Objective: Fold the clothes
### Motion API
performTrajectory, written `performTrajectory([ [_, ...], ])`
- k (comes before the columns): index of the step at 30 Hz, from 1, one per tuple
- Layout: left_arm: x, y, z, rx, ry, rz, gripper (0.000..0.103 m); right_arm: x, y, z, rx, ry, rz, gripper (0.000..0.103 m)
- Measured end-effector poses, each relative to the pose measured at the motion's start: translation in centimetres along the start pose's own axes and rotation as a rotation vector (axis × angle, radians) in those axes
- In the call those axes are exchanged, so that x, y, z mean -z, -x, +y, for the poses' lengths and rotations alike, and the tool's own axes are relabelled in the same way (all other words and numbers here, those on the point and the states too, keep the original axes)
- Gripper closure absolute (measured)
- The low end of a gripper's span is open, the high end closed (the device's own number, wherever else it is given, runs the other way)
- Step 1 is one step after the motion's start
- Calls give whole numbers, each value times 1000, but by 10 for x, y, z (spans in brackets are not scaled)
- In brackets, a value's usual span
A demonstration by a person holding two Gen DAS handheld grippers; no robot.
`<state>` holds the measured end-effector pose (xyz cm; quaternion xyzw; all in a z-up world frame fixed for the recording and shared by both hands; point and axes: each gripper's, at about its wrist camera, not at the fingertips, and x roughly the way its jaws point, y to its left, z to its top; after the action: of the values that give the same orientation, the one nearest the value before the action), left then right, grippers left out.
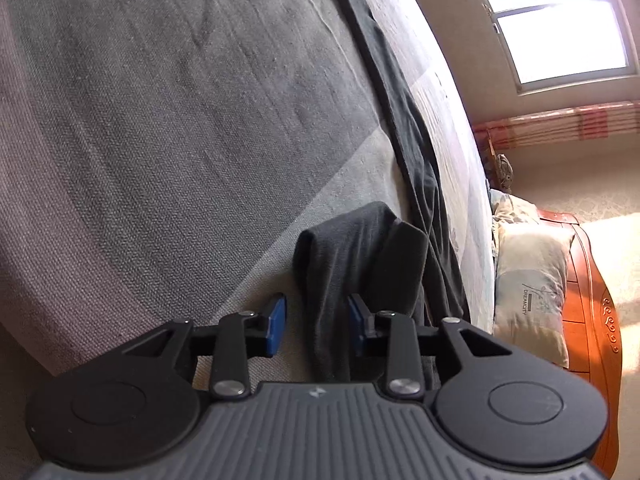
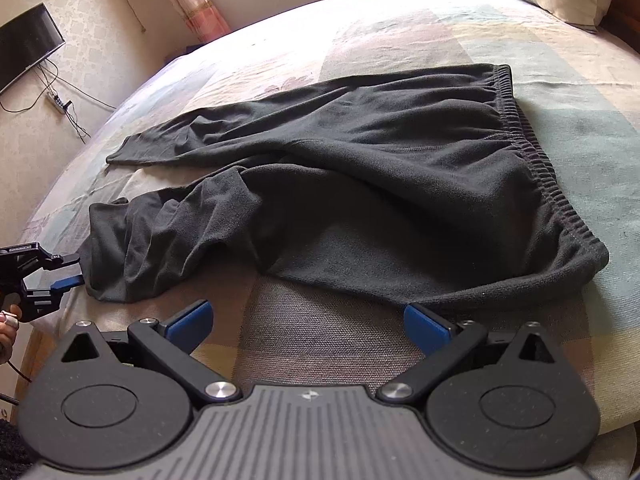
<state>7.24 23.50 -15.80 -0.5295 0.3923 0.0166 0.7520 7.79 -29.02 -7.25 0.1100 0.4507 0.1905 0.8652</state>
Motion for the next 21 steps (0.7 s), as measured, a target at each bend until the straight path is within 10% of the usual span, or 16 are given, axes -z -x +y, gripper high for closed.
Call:
performTrajectory([
  [11,-19,-46,-3,112,48,10,63,-4,-21,18,13,33,45,0],
  [16,-20,-52,-9,83,26,6,91,-3,-23,16,20,16,52,0],
  [21,-20,-59,-14,55,3,2,93,-4,-23,15,28,6,47,0],
])
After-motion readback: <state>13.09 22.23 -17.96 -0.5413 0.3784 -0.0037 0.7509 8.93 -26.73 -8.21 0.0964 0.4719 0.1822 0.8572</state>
